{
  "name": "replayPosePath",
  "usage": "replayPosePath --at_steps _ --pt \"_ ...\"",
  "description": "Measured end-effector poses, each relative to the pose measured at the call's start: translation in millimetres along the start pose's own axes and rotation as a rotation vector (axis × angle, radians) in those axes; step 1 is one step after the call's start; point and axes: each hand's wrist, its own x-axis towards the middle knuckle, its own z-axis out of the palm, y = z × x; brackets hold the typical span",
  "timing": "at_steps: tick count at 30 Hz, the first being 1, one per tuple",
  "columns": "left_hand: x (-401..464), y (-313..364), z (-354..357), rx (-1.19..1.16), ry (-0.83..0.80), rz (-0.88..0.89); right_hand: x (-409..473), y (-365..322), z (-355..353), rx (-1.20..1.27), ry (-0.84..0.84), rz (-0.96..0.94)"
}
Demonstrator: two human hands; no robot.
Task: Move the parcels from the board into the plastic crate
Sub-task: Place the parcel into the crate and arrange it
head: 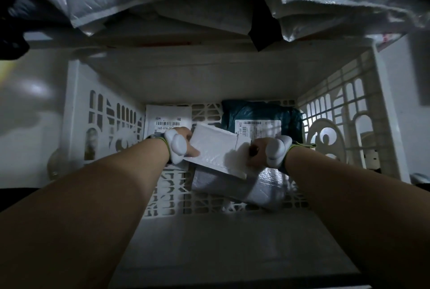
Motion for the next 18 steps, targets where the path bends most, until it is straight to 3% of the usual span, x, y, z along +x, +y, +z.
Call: replayPosePath --at_steps 7,11,18 --pt "-6.0 1.8 -16.2 -0.281 0.082 0.052 -1.6 1.2 -9.3 0.175 0.074 0.021" --pt "-6.2 3.9 -23.5 -0.408 0.143 0.081 3.3 -0.2 -16.1 0.145 0.092 0.015" --pt "-4.5 -2.4 -33.9 -0.321 0.274 -0.006 1.6 6.0 -14.1 0.009 0.098 -0.002"
